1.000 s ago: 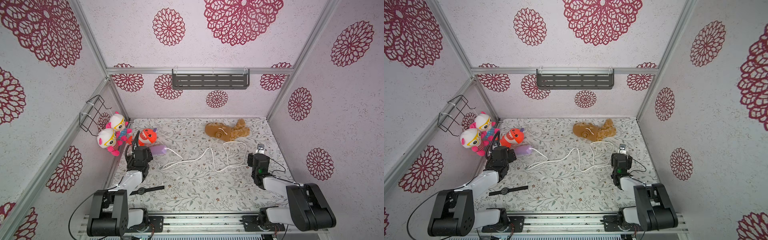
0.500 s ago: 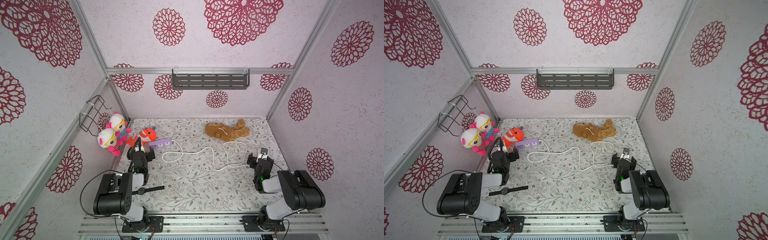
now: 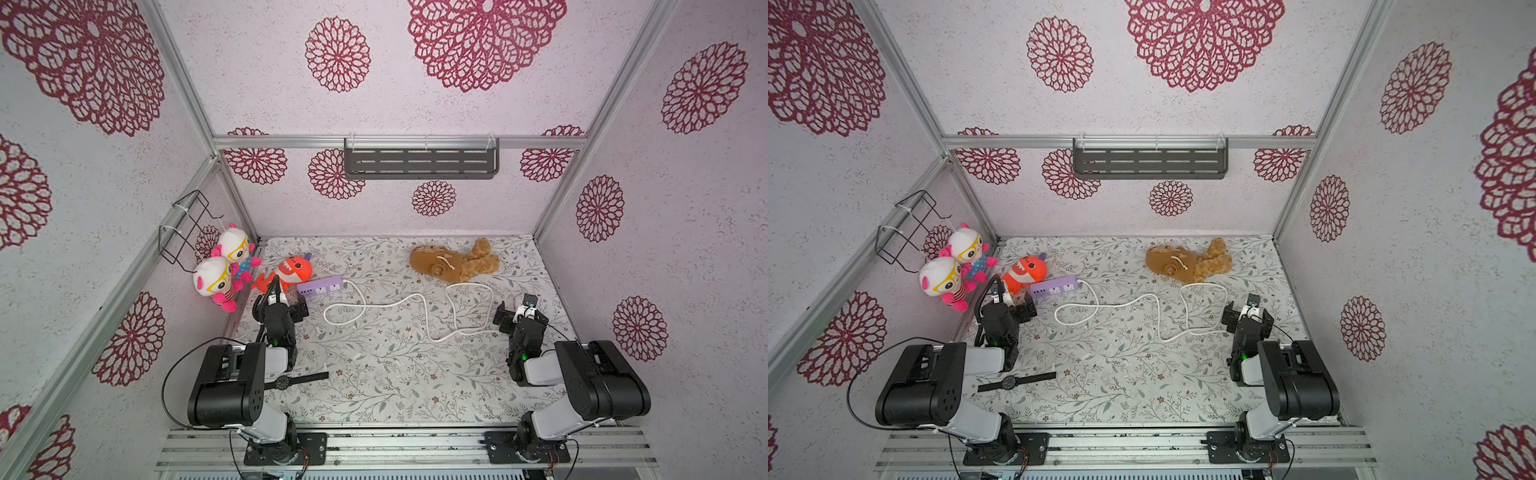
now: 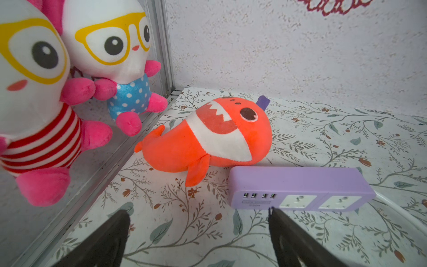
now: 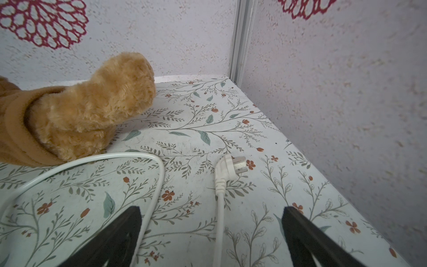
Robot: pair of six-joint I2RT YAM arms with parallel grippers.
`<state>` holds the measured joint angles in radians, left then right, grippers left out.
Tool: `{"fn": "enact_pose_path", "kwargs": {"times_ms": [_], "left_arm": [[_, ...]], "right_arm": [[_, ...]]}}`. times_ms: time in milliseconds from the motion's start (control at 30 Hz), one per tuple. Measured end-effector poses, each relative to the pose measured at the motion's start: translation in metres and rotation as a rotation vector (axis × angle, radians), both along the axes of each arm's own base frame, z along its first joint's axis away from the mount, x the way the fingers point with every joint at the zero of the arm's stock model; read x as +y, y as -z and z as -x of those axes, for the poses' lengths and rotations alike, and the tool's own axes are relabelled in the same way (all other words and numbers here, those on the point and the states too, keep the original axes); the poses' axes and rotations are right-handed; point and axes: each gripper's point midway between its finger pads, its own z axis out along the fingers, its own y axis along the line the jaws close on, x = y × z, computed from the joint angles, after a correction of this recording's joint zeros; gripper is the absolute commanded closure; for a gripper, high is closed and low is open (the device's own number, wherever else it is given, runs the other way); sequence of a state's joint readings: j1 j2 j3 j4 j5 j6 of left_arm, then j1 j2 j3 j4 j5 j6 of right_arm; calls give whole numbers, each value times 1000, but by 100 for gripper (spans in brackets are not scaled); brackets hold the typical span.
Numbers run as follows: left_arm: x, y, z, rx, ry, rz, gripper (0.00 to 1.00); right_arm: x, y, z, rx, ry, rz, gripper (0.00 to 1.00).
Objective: Unwrap the cord wrapped around the power strip
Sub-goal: Reset both arms
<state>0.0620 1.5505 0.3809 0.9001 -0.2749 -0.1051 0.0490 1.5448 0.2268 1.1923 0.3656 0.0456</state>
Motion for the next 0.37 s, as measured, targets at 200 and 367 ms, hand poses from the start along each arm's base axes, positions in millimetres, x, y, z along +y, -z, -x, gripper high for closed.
{"fn": "enact_pose_path", "kwargs": {"times_ms": [200,367], "left_arm": [[0,0,0,0,0,0,3],[0,0,0,0,0,0,3]], "right_arm": [[1,0,-2,2,-7,-1,1],[5,-3,-6,-5,-30,-6,1]]}}
